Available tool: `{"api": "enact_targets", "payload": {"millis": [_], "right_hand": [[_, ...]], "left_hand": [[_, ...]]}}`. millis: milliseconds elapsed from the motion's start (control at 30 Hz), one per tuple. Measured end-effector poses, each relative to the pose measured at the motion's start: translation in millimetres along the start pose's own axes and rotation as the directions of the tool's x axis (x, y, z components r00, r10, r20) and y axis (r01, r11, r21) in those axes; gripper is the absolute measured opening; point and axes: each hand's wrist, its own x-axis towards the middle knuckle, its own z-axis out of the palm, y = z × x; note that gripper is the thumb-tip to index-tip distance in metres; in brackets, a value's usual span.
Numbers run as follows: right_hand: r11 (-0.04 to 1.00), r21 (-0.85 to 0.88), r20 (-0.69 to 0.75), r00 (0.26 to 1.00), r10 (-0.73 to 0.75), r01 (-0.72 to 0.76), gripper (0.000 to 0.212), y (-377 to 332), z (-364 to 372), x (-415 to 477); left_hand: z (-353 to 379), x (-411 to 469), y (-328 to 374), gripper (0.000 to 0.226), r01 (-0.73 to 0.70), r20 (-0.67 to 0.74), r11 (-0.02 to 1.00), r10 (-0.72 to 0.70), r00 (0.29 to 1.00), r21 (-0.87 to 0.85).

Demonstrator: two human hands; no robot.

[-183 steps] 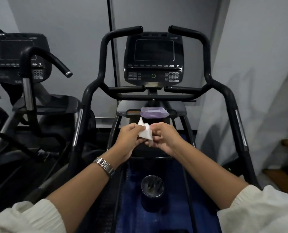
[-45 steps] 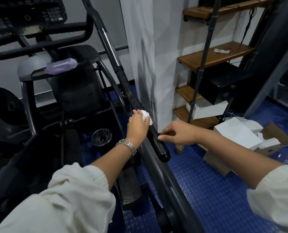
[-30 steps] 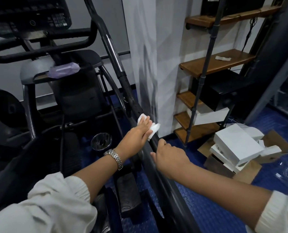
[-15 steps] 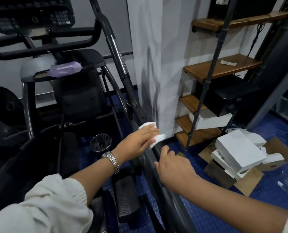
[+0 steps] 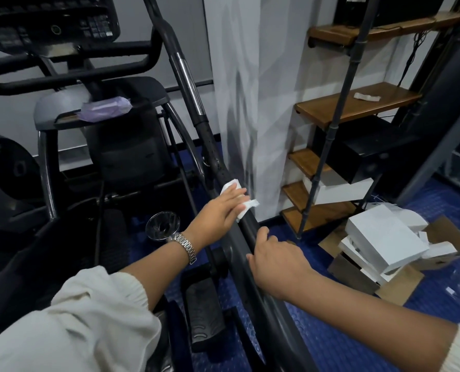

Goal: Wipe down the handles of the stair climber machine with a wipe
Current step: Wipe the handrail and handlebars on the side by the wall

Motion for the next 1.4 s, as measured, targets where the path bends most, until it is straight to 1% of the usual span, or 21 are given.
{"api": "enact_targets", "payload": {"millis": [100,133,167,200,267,333,367,433,533,600,700,767,833,967,1033,1167,1233,1300,1400], "right_hand": [[0.999,0.049,-0.004,1.000,0.007,-0.007,0.062,-0.9,-0.8,2.7],[0.998,0.067,-0.007,1.000,0.013,-0.012,0.061,-0.8,-1.6,3.6],[0.996,0.086,-0.003,1.000,0.022,-0.022,0.061,-1.4,-1.9,5.0],[0.994,0.107,0.003,0.999,0.037,-0.037,0.059,-1.8,-2.6,7.7],[0.983,0.160,0.028,0.996,0.083,-0.087,0.053,-3.7,-1.5,13.7],[0.970,0.207,0.045,0.991,0.123,-0.130,0.047,-6.6,0.3,20.4],[0.965,0.222,0.047,0.990,0.134,-0.141,0.045,-7.7,1.1,22.8],[0.954,0.259,0.047,0.988,0.146,-0.153,0.039,-8.2,1.5,24.8],[0.943,0.305,0.017,0.991,0.135,-0.134,0.035,-6.7,1.6,22.7],[0.956,0.266,-0.005,0.991,0.133,-0.127,0.037,-6.6,2.4,21.8],[0.975,0.189,-0.011,0.993,0.118,-0.114,0.043,-6.7,6.2,23.3],[0.975,0.191,0.003,0.993,0.116,-0.115,0.043,-6.5,6.5,23.9],[0.972,0.207,0.007,0.994,0.110,-0.109,0.041,-6.7,5.3,24.2],[0.972,0.211,-0.005,0.994,0.108,-0.104,0.035,-6.8,3.7,22.9],[0.977,0.188,0.000,0.995,0.103,-0.101,0.037,-7.3,2.8,22.7],[0.985,0.147,0.025,0.996,0.091,-0.093,0.047,-7.2,1.3,26.1],[0.982,0.162,0.037,0.995,0.088,-0.093,0.050,-7.3,0.5,28.0],[0.977,0.190,0.044,0.995,0.086,-0.093,0.049,-6.2,0.2,28.5],[0.978,0.186,0.056,0.995,0.085,-0.094,0.048,-5.6,-1.7,27.8]], "left_hand": [[4.2,-16.4,8.3,0.039,-0.150,0.054,0.988,0.148,0.988,0.043],[3.2,-21.5,7.5,0.041,-0.173,0.071,0.984,0.170,0.983,0.032],[2.9,-23.2,4.3,0.042,-0.159,0.068,0.987,0.158,0.985,0.009],[2.8,-20.8,1.8,0.043,-0.108,0.042,0.994,0.109,0.993,-0.030],[4.8,-11.4,5.1,0.042,0.074,-0.036,0.986,-0.080,0.996,-0.150],[11.0,-2.4,17.2,0.040,0.219,-0.090,0.945,-0.247,0.965,-0.244],[15.0,-1.1,25.4,0.040,0.263,-0.102,0.928,-0.298,0.949,-0.265],[22.5,-6.6,38.9,0.042,0.303,-0.108,0.906,-0.347,0.932,-0.295],[31.6,-25.6,45.9,0.045,0.250,-0.111,0.916,-0.298,0.948,-0.314],[30.2,-27.6,43.1,0.046,0.230,-0.103,0.927,-0.270,0.957,-0.296],[19.3,-7.3,34.2,0.046,0.287,-0.091,0.928,-0.315,0.945,-0.236],[11.9,7.0,33.3,0.045,0.345,-0.086,0.919,-0.366,0.927,-0.193],[11.8,9.4,36.7,0.046,0.371,-0.094,0.913,-0.389,0.916,-0.170],[21.5,-12.6,46.2,0.047,0.308,-0.097,0.938,-0.326,0.940,-0.157],[23.1,-13.3,43.1,0.047,0.283,-0.082,0.945,-0.299,0.951,-0.161],[9.9,14.1,21.0,0.047,0.297,-0.049,0.950,-0.303,0.952,-0.096],[-1.5,30.3,4.7,0.047,0.313,-0.030,0.948,-0.315,0.949,-0.055],[-11.6,43.6,-8.8,0.047,0.312,-0.006,0.950,-0.312,0.950,-0.005],[-18.8,45.6,-16.3,0.046,0.233,0.014,0.972,-0.234,0.972,0.025]]}}
